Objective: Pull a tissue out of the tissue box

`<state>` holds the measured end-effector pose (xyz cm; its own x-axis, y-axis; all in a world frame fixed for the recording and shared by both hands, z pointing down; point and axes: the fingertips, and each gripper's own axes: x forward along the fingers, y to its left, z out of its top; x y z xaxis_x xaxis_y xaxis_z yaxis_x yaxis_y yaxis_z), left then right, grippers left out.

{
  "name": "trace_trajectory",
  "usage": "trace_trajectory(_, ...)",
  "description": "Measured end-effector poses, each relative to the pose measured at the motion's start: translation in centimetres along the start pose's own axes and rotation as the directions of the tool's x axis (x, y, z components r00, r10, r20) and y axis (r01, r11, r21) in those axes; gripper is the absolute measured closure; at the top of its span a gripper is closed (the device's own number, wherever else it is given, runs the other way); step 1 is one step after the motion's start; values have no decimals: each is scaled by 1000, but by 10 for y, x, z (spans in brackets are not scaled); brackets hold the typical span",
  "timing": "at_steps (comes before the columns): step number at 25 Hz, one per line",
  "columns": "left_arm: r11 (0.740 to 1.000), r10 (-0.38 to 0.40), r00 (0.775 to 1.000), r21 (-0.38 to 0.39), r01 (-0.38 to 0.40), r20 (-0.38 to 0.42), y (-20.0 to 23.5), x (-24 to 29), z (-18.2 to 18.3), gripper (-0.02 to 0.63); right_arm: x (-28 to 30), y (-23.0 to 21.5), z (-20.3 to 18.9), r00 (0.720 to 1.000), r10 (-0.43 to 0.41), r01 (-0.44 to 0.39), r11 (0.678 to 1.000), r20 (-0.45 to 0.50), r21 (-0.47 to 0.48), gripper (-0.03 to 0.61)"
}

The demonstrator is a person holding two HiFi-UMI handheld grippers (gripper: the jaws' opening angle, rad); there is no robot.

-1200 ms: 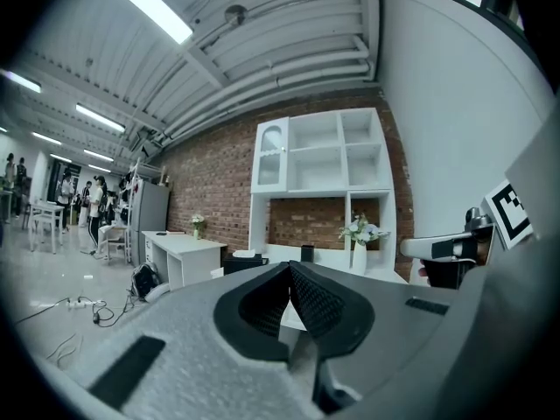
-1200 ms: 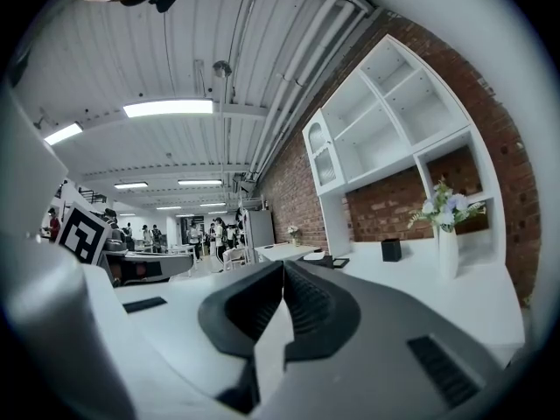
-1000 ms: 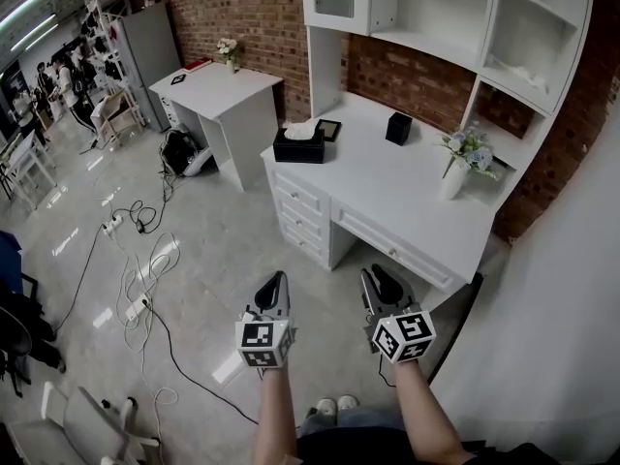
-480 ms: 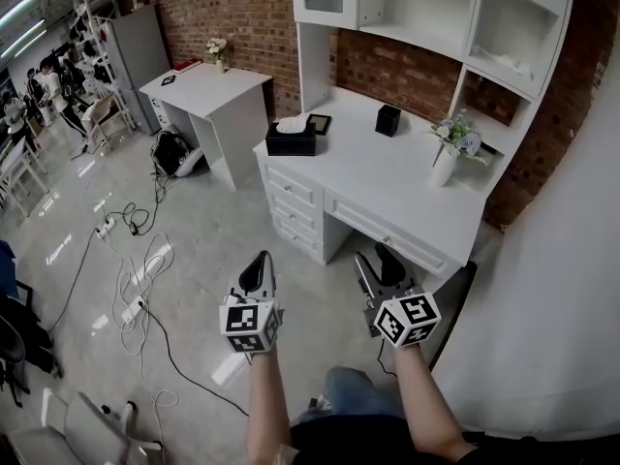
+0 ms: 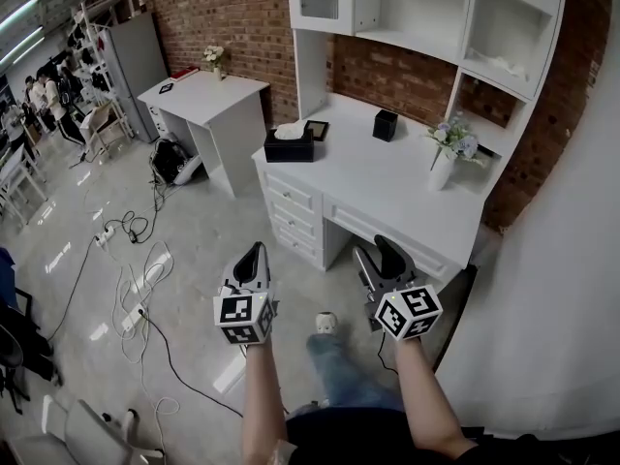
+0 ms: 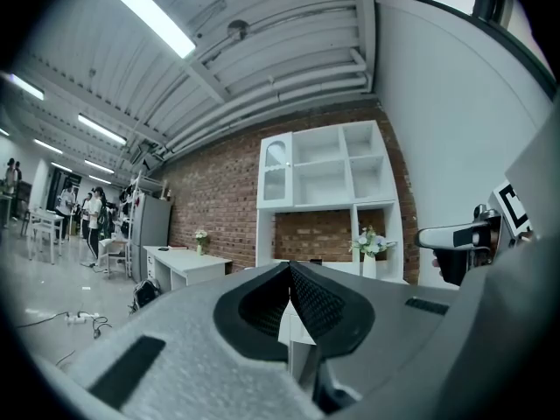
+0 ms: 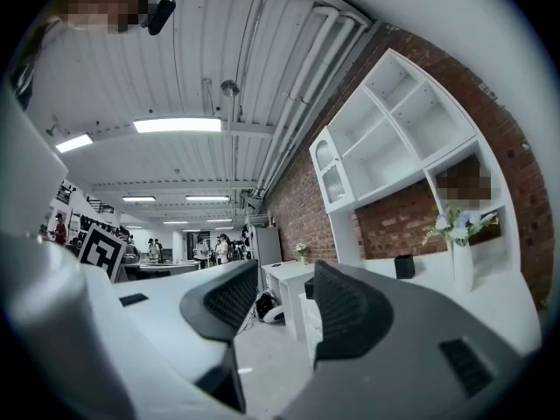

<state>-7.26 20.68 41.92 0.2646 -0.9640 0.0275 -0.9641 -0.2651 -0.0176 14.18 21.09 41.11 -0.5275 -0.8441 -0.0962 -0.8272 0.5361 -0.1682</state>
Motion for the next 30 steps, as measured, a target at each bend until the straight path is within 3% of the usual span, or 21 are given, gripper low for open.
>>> trace_trajectory(12, 999, 38, 999, 20, -39, 28, 56, 97, -8, 604, 112, -46, -17, 999, 43, -43, 999, 7, -20, 396)
trace_trajectory(19, 996, 92, 995, -15, -93, -31, 127, 223, -38, 604, 248, -110, -35, 998, 52, -53, 999, -33, -9, 396)
trace_trajectory(25, 994, 112, 993, -6, -113, -41, 180, 346, -28, 604, 382, -163, -40, 993, 90, -89, 996, -77, 19, 396)
trace_trajectory(30, 990, 139, 989, -15, -140, -59, 221, 412, -25, 604, 463, -186, -53, 986, 119, -115, 992, -113, 44, 396)
